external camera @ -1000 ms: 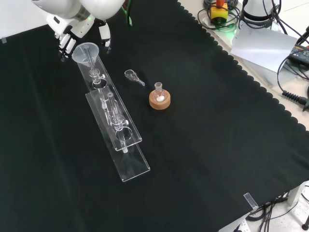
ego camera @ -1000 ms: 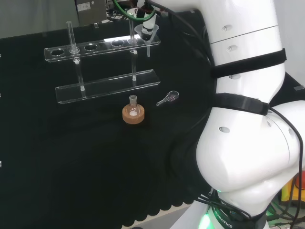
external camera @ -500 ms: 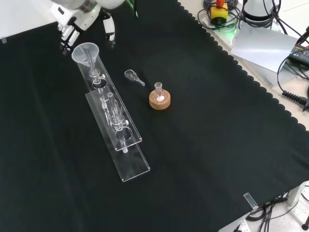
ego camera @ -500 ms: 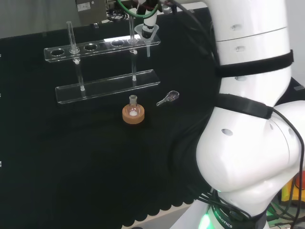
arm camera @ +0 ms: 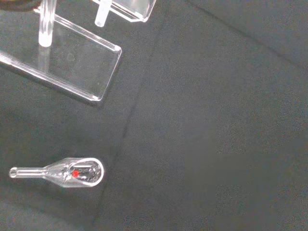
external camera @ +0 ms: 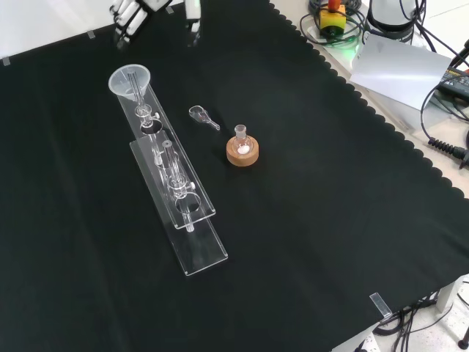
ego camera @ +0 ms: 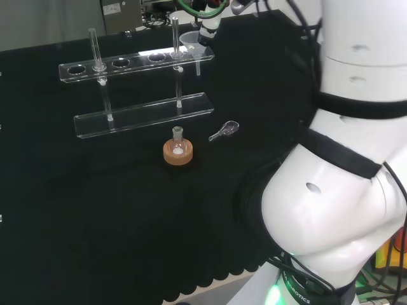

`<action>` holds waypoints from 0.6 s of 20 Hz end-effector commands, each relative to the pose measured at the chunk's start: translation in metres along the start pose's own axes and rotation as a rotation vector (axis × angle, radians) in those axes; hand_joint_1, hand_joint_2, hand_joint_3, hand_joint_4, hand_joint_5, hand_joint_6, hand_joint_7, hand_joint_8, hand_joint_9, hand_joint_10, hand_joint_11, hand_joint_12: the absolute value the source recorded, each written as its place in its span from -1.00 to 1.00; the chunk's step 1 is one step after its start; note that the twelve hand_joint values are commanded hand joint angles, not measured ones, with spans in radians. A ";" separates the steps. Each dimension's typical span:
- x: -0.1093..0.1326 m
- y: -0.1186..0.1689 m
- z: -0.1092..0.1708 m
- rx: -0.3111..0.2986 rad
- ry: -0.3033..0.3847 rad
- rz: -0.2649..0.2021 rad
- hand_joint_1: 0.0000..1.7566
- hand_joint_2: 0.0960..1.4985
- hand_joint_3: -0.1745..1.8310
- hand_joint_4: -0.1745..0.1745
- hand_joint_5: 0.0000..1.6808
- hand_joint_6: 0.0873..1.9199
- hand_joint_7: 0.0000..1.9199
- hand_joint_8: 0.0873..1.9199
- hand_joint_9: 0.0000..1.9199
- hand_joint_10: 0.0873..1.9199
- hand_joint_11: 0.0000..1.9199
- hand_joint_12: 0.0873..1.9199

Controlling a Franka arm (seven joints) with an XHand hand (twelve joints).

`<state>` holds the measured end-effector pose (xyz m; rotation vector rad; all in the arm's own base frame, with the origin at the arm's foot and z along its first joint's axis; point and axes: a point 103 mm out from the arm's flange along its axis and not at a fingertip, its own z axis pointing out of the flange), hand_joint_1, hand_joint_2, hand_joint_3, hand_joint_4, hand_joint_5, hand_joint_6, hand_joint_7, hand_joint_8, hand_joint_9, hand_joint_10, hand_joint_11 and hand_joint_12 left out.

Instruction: Put the funnel back on the funnel stand.

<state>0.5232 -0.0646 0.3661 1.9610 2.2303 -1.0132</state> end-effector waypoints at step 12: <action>0.057 -0.126 0.036 -0.126 0.159 0.047 -0.30 -0.13 -0.46 -0.11 -0.73 -1.00 -0.81 -0.36 -0.49 -0.36 -0.57 0.36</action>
